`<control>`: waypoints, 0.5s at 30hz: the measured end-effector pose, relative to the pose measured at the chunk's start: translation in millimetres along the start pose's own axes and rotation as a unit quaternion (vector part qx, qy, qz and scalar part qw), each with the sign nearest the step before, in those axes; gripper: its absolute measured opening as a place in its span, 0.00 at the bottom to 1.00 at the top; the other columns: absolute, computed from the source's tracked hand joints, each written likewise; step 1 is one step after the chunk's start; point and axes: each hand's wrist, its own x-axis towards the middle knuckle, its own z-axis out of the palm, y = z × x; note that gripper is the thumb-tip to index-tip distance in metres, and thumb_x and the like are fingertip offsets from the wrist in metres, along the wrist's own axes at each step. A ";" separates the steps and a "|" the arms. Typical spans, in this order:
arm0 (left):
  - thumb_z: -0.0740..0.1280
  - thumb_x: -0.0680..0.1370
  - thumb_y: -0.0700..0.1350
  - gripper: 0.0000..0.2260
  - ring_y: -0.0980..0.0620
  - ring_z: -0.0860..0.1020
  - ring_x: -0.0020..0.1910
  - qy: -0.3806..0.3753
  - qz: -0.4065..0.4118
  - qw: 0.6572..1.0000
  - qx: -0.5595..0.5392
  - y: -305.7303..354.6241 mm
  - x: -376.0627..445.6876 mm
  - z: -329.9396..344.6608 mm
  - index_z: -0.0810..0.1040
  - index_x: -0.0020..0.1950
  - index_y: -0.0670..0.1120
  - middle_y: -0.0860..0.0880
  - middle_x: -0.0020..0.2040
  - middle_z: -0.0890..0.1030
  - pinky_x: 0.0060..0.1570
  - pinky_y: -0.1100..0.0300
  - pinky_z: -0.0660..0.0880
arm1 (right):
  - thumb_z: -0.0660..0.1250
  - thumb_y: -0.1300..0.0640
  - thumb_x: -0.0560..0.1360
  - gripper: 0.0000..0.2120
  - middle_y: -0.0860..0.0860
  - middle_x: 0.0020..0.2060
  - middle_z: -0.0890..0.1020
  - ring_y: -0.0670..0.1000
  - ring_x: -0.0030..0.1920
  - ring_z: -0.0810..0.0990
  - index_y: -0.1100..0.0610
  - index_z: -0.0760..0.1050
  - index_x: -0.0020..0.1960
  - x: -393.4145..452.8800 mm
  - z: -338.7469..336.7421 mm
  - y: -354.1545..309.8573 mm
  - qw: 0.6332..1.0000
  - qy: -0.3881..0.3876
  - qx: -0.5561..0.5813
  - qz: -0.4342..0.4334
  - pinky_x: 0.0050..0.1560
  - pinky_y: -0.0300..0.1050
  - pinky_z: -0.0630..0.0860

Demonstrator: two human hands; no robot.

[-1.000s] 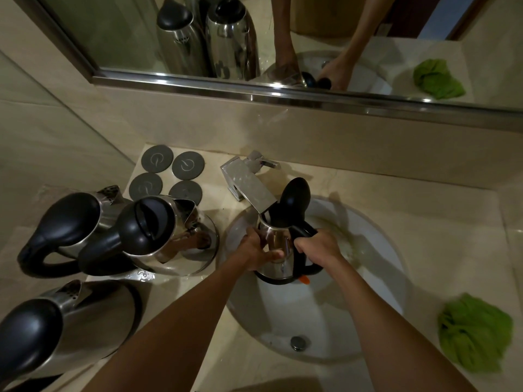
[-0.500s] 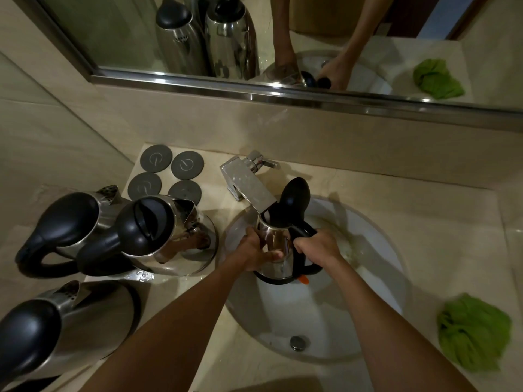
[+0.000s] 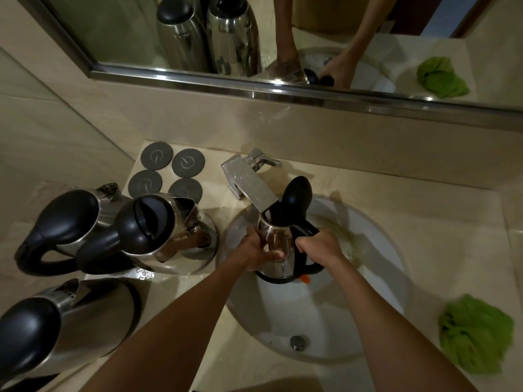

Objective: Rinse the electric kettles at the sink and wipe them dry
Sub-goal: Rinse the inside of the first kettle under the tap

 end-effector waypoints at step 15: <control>0.78 0.70 0.48 0.31 0.55 0.73 0.55 0.010 -0.002 1.000 0.005 -0.8 -2.5 0.1 0.62 0.65 0.48 0.53 0.54 0.74 0.40 0.69 0.68 | 0.68 0.63 0.69 0.06 0.51 0.35 0.76 0.49 0.36 0.76 0.56 0.72 0.42 -1.1 -1.3 -2.5 1.000 0.000 -0.005 -0.009 0.34 0.40 0.69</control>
